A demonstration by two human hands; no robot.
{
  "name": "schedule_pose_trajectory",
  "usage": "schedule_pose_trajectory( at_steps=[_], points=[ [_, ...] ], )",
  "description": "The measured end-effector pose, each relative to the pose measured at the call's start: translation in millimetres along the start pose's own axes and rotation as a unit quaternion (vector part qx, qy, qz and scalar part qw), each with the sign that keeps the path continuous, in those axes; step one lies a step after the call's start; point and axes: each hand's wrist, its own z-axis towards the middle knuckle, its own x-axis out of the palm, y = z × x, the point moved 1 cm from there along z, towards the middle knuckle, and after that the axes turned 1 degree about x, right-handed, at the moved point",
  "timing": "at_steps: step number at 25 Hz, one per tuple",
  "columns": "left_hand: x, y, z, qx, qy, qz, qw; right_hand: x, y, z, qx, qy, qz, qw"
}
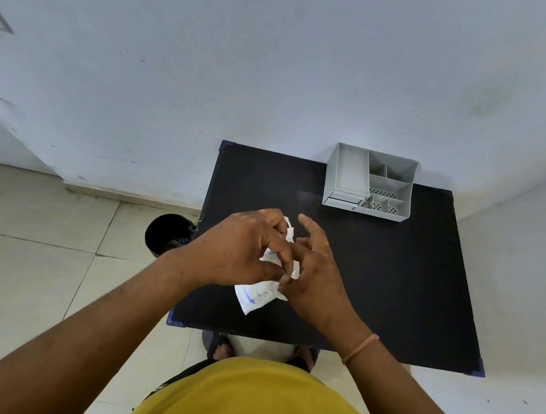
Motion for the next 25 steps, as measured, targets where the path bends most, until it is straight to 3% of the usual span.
schedule_pose_trajectory(
  at_steps=[3,7,9,12,13,15,16,18,19,20,21,24,25],
  points=[
    [-4.9,2.0,-0.6,-0.015,-0.014,0.028,0.999,2.0,1.5,6.7,0.050,0.091,0.074,0.992],
    [-2.6,5.1,-0.6,-0.015,0.064,0.072,0.995,12.5,-3.3,13.5,0.066,0.210,-0.069,0.973],
    [0.5,9.4,-2.7,-0.005,0.078,0.073,0.994,18.7,-7.7,15.0,0.077,0.194,-0.055,0.976],
    [-1.8,23.1,-8.3,-0.064,-0.054,-0.038,0.996,12.4,-17.7,8.9,0.141,0.100,0.092,0.981],
    [-1.4,31.1,-10.5,-0.124,-0.120,-0.110,0.979,9.3,-22.8,5.7,0.165,0.075,0.160,0.970],
    [4.8,52.4,-18.2,-0.286,-0.199,-0.264,0.899,2.2,-30.0,-0.7,0.193,0.042,0.311,0.930],
    [13.2,67.0,-24.6,-0.347,-0.183,-0.361,0.846,-0.2,-32.6,-2.2,0.199,0.030,0.375,0.905],
    [37.3,92.0,-37.7,-0.385,-0.082,-0.570,0.721,-1.6,-37.4,-3.0,0.207,0.030,0.447,0.870],
    [48.1,98.0,-42.8,-0.380,-0.041,-0.635,0.672,-0.2,-40.4,-3.7,0.215,0.039,0.454,0.864],
    [56.6,101.5,-45.3,-0.376,-0.033,-0.666,0.643,1.7,-42.2,-4.4,0.230,0.054,0.448,0.862],
    [63.9,104.4,-45.3,-0.374,-0.045,-0.672,0.637,3.5,-44.3,-5.2,0.252,0.071,0.442,0.858],
    [73.0,105.0,-38.4,-0.353,-0.091,-0.640,0.676,7.2,-47.0,-9.1,0.312,0.091,0.462,0.825],
    [72.2,105.1,-36.6,-0.352,-0.092,-0.630,0.686,7.0,-47.1,-9.2,0.306,0.080,0.456,0.832]
  ],
)
